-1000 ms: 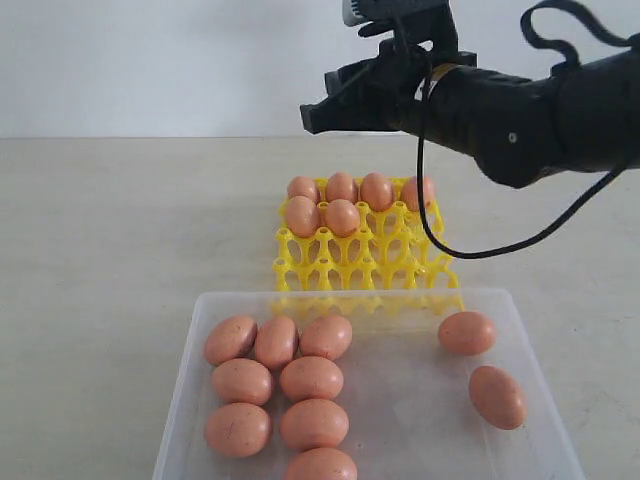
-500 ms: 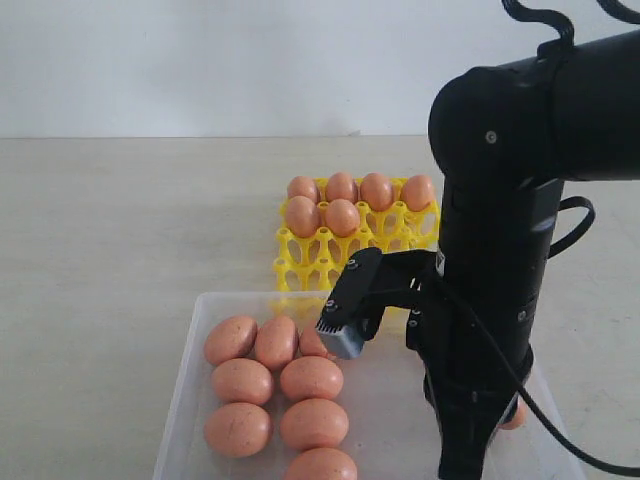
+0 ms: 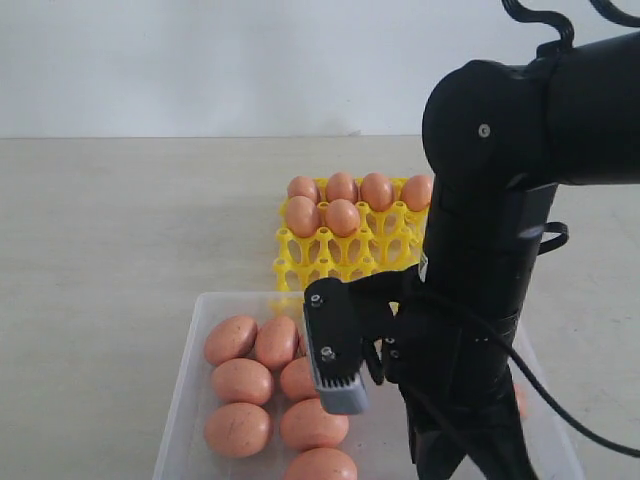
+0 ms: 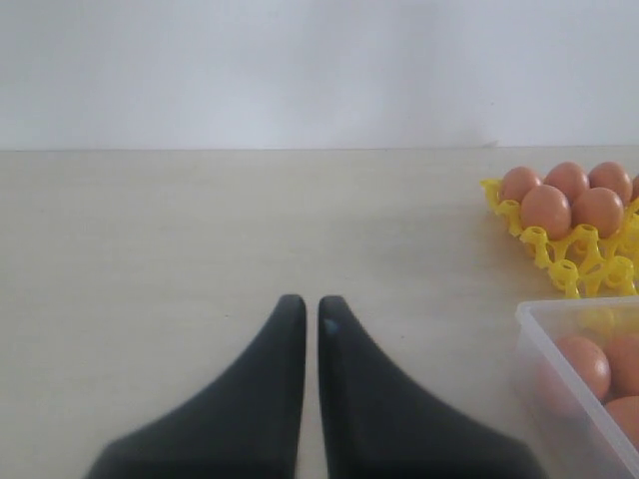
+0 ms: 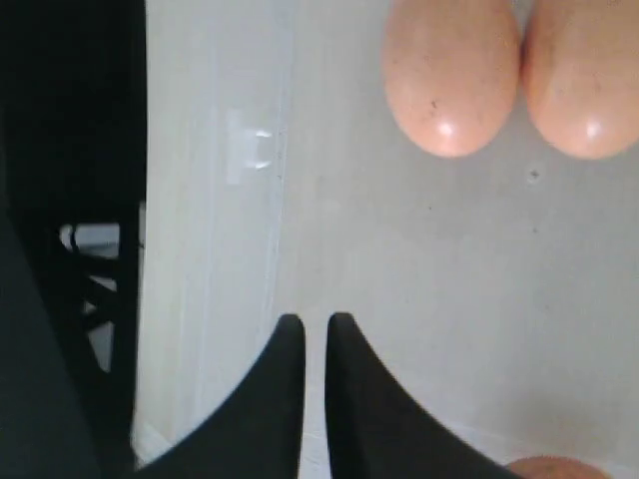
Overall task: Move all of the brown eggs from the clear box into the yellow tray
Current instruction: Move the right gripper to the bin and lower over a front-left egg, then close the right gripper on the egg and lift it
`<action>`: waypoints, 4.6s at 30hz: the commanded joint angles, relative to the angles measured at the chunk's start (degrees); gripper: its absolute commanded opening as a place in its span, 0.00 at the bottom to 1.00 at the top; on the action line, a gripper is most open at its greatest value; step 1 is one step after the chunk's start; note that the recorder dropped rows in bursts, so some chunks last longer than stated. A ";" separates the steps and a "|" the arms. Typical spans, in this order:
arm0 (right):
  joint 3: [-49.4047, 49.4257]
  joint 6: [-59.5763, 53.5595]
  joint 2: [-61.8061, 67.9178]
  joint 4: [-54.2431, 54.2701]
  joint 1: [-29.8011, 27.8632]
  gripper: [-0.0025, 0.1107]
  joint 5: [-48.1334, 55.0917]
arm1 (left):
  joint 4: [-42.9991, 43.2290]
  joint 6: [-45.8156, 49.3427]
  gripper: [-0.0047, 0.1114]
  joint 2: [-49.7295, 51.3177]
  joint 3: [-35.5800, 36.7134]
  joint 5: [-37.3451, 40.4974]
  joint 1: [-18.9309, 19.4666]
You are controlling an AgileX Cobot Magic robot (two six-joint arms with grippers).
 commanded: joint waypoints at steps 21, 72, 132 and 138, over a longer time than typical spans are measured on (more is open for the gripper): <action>-0.09 -16.46 -0.23 11.36 0.14 0.03 -9.97 | -0.06 0.15 0.08 -0.12 0.23 -0.07 -0.51; -0.09 -10.46 8.00 14.38 0.23 0.47 -15.11 | -0.06 0.15 0.08 -0.12 0.23 -0.07 -0.51; -0.09 -3.25 13.99 12.94 3.46 0.48 -23.00 | -0.06 0.15 0.08 -0.12 0.23 -0.07 -0.51; -0.09 -1.82 13.99 12.55 3.46 0.47 -23.01 | -0.06 0.15 0.08 -0.12 0.23 -0.07 -0.51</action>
